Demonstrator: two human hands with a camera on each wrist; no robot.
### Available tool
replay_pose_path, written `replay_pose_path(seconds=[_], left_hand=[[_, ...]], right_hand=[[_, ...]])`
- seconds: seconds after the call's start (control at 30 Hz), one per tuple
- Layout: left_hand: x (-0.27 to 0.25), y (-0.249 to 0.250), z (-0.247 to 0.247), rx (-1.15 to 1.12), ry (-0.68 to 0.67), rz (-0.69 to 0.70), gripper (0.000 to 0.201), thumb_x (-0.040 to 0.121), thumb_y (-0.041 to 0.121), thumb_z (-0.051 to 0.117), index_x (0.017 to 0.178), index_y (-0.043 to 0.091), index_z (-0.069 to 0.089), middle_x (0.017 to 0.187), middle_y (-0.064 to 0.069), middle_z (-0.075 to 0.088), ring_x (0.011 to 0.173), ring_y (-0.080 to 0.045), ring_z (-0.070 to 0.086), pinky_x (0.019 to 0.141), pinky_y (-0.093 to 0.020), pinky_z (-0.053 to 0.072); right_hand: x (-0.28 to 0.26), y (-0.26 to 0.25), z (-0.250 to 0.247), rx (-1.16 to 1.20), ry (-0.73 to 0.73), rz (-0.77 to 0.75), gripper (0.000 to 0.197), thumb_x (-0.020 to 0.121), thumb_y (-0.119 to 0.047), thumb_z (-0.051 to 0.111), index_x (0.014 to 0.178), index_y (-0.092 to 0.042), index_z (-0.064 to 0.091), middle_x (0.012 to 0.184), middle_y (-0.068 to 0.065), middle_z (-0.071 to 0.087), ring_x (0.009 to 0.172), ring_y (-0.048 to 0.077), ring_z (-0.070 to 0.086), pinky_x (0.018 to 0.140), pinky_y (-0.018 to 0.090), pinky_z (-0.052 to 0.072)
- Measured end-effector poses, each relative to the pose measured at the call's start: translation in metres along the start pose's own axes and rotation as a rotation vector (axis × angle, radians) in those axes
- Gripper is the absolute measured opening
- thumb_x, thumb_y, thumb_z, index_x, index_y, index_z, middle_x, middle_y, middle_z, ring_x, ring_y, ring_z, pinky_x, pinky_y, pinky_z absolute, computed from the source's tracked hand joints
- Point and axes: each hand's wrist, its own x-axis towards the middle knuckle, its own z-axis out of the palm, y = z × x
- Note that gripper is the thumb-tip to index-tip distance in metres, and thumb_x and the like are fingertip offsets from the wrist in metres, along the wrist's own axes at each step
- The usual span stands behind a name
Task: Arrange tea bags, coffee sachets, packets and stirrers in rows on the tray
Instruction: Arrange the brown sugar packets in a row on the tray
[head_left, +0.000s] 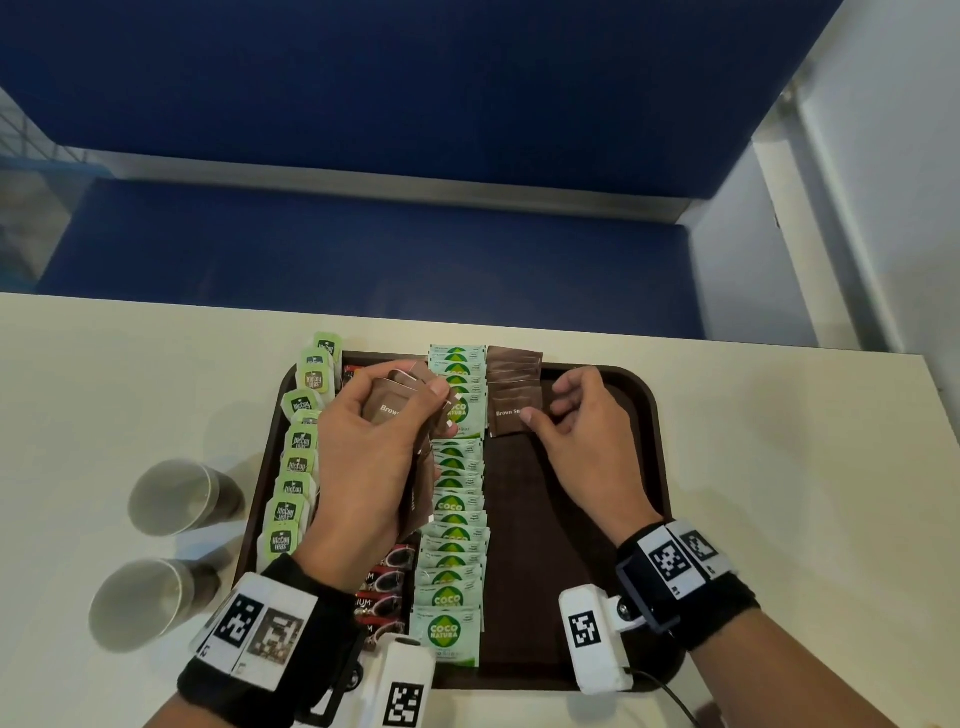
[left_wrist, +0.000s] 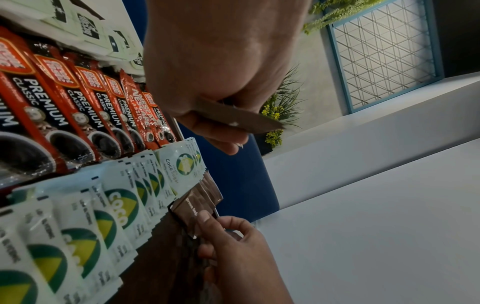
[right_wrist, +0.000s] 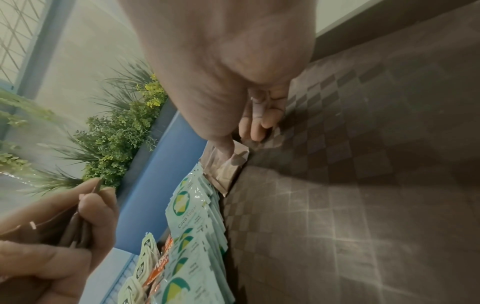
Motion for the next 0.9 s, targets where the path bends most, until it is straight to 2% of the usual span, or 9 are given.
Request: replay_pose_path(seconds=[0.1, 0.2, 0.33, 0.4, 0.57, 0.67, 0.83, 0.9], left_hand=[[-0.001, 0.0, 0.0, -0.011, 0.0, -0.004, 0.028, 0.088, 0.017, 0.087, 0.114, 0.016, 0.076, 0.101, -0.011, 0.082, 0.077, -0.025, 0.079, 0.051, -0.023, 0.057], [-0.001, -0.001, 0.002, 0.0, -0.003, 0.001, 0.03, 0.088, 0.017, 0.087, 0.115, 0.016, 0.076, 0.102, -0.013, 0.081, 0.079, -0.028, 0.079, 0.054, -0.025, 0.058], [-0.001, -0.003, 0.003, 0.01, -0.001, 0.014, 0.029, 0.088, 0.017, 0.088, 0.114, 0.016, 0.077, 0.102, -0.012, 0.081, 0.089, -0.037, 0.08, 0.059, -0.03, 0.057], [-0.002, -0.003, 0.002, 0.015, -0.002, 0.014, 0.028, 0.088, 0.018, 0.088, 0.113, 0.017, 0.077, 0.102, -0.011, 0.082, 0.092, -0.037, 0.08, 0.062, -0.032, 0.056], [-0.002, -0.002, 0.0, 0.013, -0.002, -0.003, 0.029, 0.087, 0.019, 0.088, 0.114, 0.017, 0.077, 0.101, -0.011, 0.082, 0.083, -0.03, 0.081, 0.056, -0.028, 0.057], [-0.002, -0.002, 0.0, 0.02, 0.009, -0.003, 0.03, 0.087, 0.02, 0.088, 0.114, 0.017, 0.076, 0.101, -0.011, 0.081, 0.082, -0.029, 0.08, 0.057, -0.03, 0.057], [-0.002, -0.004, 0.001, 0.035, 0.012, 0.001, 0.028, 0.088, 0.021, 0.087, 0.113, 0.016, 0.076, 0.099, -0.012, 0.081, 0.081, -0.03, 0.079, 0.057, -0.029, 0.057], [-0.002, -0.004, 0.002, 0.029, -0.002, -0.02, 0.025, 0.091, 0.022, 0.085, 0.114, 0.015, 0.076, 0.1, -0.013, 0.081, 0.082, -0.029, 0.079, 0.055, -0.028, 0.057]], right_hand=[[-0.006, -0.002, 0.0, -0.1, -0.016, -0.09, 0.048, 0.084, -0.04, 0.088, 0.111, -0.032, 0.049, 0.11, -0.013, 0.054, 0.091, 0.005, 0.054, 0.072, 0.03, 0.052], [-0.009, -0.003, 0.004, -0.263, -0.021, -0.2, 0.052, 0.082, -0.039, 0.089, 0.112, -0.033, 0.047, 0.114, -0.012, 0.05, 0.103, 0.007, 0.052, 0.063, 0.02, 0.041], [-0.007, -0.003, 0.011, -0.302, 0.003, -0.206, 0.053, 0.081, -0.039, 0.089, 0.11, -0.033, 0.045, 0.113, -0.011, 0.049, 0.104, 0.009, 0.052, 0.06, 0.018, 0.038], [-0.006, -0.003, 0.012, -0.294, 0.007, -0.2, 0.054, 0.081, -0.039, 0.089, 0.111, -0.033, 0.045, 0.113, -0.011, 0.049, 0.103, 0.009, 0.052, 0.06, 0.017, 0.038], [-0.005, -0.003, 0.013, -0.274, -0.004, -0.2, 0.054, 0.081, -0.038, 0.089, 0.111, -0.033, 0.045, 0.113, -0.012, 0.049, 0.104, 0.006, 0.051, 0.063, 0.023, 0.042], [-0.004, -0.002, 0.013, -0.246, -0.011, -0.193, 0.054, 0.08, -0.037, 0.09, 0.111, -0.032, 0.046, 0.112, -0.012, 0.049, 0.102, 0.005, 0.051, 0.068, 0.026, 0.046], [-0.005, -0.003, 0.007, -0.185, -0.031, -0.151, 0.056, 0.078, -0.039, 0.093, 0.108, -0.033, 0.046, 0.107, -0.016, 0.048, 0.093, 0.001, 0.047, 0.065, 0.019, 0.04], [-0.007, -0.005, 0.002, -0.142, -0.008, -0.127, 0.052, 0.08, -0.04, 0.091, 0.108, -0.032, 0.048, 0.104, -0.018, 0.048, 0.091, 0.002, 0.05, 0.066, 0.02, 0.043]])
